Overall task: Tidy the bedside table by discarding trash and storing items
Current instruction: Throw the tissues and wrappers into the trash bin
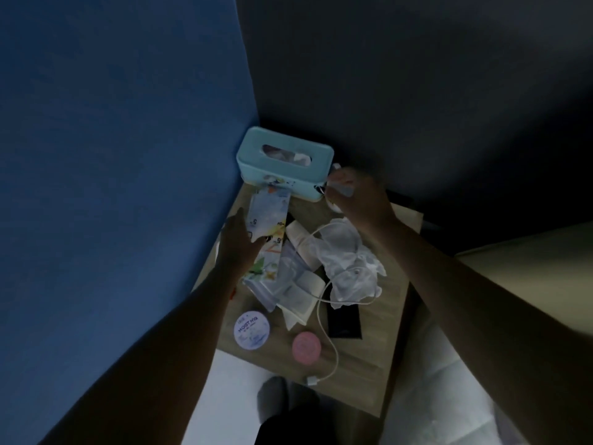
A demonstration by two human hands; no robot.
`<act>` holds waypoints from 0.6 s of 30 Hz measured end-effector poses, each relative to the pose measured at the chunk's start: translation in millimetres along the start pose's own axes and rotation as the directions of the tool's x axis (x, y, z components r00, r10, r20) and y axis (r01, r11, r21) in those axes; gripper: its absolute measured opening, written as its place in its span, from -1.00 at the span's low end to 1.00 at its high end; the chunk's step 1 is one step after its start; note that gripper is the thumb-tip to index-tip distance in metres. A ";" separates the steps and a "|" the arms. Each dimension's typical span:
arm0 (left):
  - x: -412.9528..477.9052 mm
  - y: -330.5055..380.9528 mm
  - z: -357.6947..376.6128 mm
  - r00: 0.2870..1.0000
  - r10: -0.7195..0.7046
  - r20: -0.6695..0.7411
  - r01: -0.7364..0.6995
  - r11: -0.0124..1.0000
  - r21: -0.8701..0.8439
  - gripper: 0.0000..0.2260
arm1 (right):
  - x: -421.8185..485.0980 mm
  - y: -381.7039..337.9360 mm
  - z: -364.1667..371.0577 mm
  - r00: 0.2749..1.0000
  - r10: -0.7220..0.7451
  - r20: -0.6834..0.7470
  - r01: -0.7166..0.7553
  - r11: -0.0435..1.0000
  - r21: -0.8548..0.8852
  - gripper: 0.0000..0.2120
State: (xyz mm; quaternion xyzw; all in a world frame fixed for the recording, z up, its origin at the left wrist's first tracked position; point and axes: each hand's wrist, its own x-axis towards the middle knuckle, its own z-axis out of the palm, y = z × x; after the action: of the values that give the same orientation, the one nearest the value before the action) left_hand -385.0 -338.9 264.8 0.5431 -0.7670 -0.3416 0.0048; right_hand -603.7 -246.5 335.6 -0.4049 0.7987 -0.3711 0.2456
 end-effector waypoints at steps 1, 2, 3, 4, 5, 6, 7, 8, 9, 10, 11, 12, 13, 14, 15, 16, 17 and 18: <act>-3.2 1.4 -1.2 0.999 0.034 -0.006 -0.034 0.999 0.015 -0.27 | -1.6 0.6 -0.2 1.000 -0.004 0.012 0.004 1.000 -0.009 -0.78; -6.8 2.5 -3.3 0.998 0.069 -0.014 -0.068 0.998 0.014 -0.31 | -3.5 -0.1 -0.5 1.000 -0.011 0.029 0.012 1.000 -0.018 -0.77; -11.2 4.2 -7.6 0.995 0.093 -0.026 -0.094 0.996 -0.003 -0.37 | -5.7 -1.7 -1.5 0.999 -0.015 0.043 0.017 0.999 -0.030 -0.77; -17.4 6.9 -13.0 0.992 0.119 -0.043 -0.120 0.993 -0.019 -0.44 | -8.1 -3.3 -3.3 0.999 -0.015 0.051 0.017 0.999 -0.043 -0.78; -25.0 9.3 -18.6 0.989 0.137 -0.061 -0.138 0.990 -0.018 -0.53 | -12.1 -6.1 -6.3 0.998 -0.004 0.058 0.007 0.998 -0.067 -0.79; -32.7 10.9 -25.2 0.985 0.153 -0.080 -0.154 0.988 -0.005 -0.63 | -16.7 -11.6 -10.9 0.997 0.028 0.067 -0.021 0.995 -0.099 -0.80; -41.7 13.8 -34.1 0.986 0.148 -0.073 -0.148 0.989 0.016 -0.73 | -21.9 -16.9 -16.5 0.994 0.084 0.073 -0.074 0.989 -0.131 -0.81; -50.5 16.3 -41.5 0.989 0.141 -0.050 -0.139 0.990 0.037 -0.80 | -28.6 -20.7 -21.9 0.987 0.146 0.069 -0.134 0.979 -0.155 -0.81; -59.9 19.7 -50.0 0.991 0.135 -0.026 -0.133 0.989 0.062 -0.81 | -36.4 -24.2 -26.1 0.981 0.185 0.059 -0.173 0.971 -0.163 -0.80; -68.2 22.3 -57.5 0.990 0.139 -0.008 -0.138 0.986 0.089 -0.79 | -45.2 -26.8 -29.0 0.978 0.204 0.046 -0.195 0.970 -0.148 -0.78; -76.4 23.9 -65.5 0.991 0.137 0.004 -0.137 0.985 0.103 -0.78 | -53.8 -30.0 -29.7 0.975 0.220 0.036 -0.215 0.970 -0.113 -0.77; -84.5 24.1 -72.0 0.990 0.141 -0.001 -0.141 0.985 0.101 -0.77 | -62.8 -32.4 -27.9 0.971 0.236 0.030 -0.233 0.969 -0.084 -0.76; -91.0 23.4 -76.1 0.990 0.142 -0.015 -0.140 0.986 0.093 -0.77 | -69.8 -33.6 -24.6 0.971 0.236 0.025 -0.234 0.969 -0.076 -0.74; -94.7 22.6 -78.3 0.988 0.149 -0.036 -0.146 0.986 0.083 -0.77 | -73.8 -34.3 -20.9 0.974 0.228 0.014 -0.226 0.971 -0.082 -0.73; -94.2 21.1 -77.4 0.987 0.152 -0.051 -0.148 0.986 0.079 -0.77 | -73.9 -33.8 -17.4 0.977 0.213 0.003 -0.212 0.974 -0.084 -0.71; -91.7 18.5 -74.9 0.985 0.157 -0.068 -0.152 0.986 0.071 -0.77 | -70.6 -31.3 -14.0 0.980 0.201 0.000 -0.200 0.976 -0.080 -0.70; -89.2 15.0 -70.3 0.983 0.161 -0.089 -0.155 0.986 0.062 -0.77 | -66.8 -25.6 -10.4 0.981 0.196 0.006 -0.195 0.978 -0.071 -0.70; -90.1 11.1 -63.3 0.981 0.160 -0.111 -0.156 0.987 0.044 -0.77 | -65.4 -19.8 -6.7 0.982 0.186 0.017 -0.185 0.981 -0.063 -0.70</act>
State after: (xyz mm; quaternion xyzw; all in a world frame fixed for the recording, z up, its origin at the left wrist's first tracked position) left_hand -333.3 -294.5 352.0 0.4991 -0.8121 -0.2950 0.0659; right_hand -563.1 -197.6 361.3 -0.3401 0.8411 -0.3176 0.2758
